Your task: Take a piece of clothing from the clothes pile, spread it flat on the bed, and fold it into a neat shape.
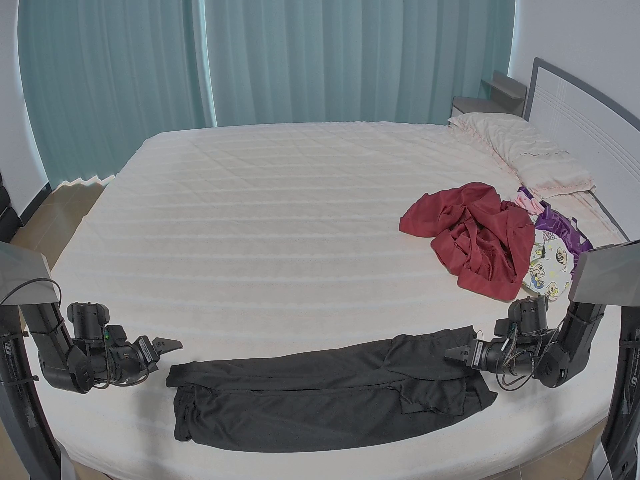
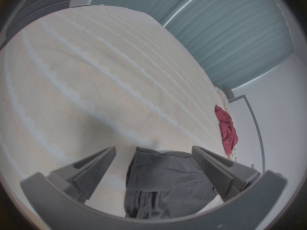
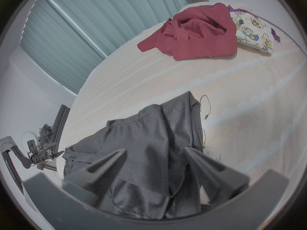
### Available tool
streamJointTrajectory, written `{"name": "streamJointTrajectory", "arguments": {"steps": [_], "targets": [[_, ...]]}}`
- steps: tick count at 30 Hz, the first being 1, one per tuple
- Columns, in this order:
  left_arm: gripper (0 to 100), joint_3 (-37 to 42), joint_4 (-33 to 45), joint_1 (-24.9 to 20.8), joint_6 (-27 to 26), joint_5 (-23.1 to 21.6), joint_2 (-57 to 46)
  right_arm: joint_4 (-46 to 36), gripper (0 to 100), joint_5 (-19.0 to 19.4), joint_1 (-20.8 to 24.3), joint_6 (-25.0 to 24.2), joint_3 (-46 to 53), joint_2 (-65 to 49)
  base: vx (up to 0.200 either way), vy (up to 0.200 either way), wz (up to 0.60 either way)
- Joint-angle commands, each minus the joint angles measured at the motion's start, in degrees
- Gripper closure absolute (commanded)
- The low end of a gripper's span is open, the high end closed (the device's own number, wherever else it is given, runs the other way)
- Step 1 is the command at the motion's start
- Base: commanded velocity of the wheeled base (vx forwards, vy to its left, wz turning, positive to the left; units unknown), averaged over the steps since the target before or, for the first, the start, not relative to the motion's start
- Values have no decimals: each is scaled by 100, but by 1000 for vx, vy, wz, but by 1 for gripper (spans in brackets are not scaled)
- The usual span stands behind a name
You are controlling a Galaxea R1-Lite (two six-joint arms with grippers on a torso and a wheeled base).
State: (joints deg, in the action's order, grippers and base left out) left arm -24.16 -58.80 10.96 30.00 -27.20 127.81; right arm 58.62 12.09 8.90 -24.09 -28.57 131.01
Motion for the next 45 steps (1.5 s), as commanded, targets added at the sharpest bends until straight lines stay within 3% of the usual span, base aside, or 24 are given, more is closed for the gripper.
{"name": "streamJointTrajectory", "arguments": {"steps": [1,11,15,21,25,29,35,40,45], "targets": [[0,43,-27,-6,-12,39,34,61,0,-23,-46,-43,-43,-58,0,0,0],[0,113,-53,-85,-29,65,-36,176,0,-32,-152,-87,-43,-67,0,0,0],[0,26,-53,-85,-12,373,-10,176,0,-32,-143,-87,-43,-85,-200,0,0],[0,184,-53,-138,-135,382,-36,176,0,-32,-143,-87,-43,-76,-200,0,0],[0,447,-62,-235,-530,382,-10,176,0,-32,-134,-87,-43,-76,-100,0,0],[0,852,-53,-454,-1295,417,43,176,0,-32,-116,-87,-43,-67,0,0,0],[0,1071,-79,-639,-1418,470,113,184,0,-32,-108,-87,-43,-85,0,0,0],[0,1309,-405,-762,-1717,426,218,184,0,-32,-108,-87,-43,-85,0,0,0],[0,1511,-1415,-841,-1814,496,737,184,0,-23,-99,-87,-52,-85,0,0,0]]}}
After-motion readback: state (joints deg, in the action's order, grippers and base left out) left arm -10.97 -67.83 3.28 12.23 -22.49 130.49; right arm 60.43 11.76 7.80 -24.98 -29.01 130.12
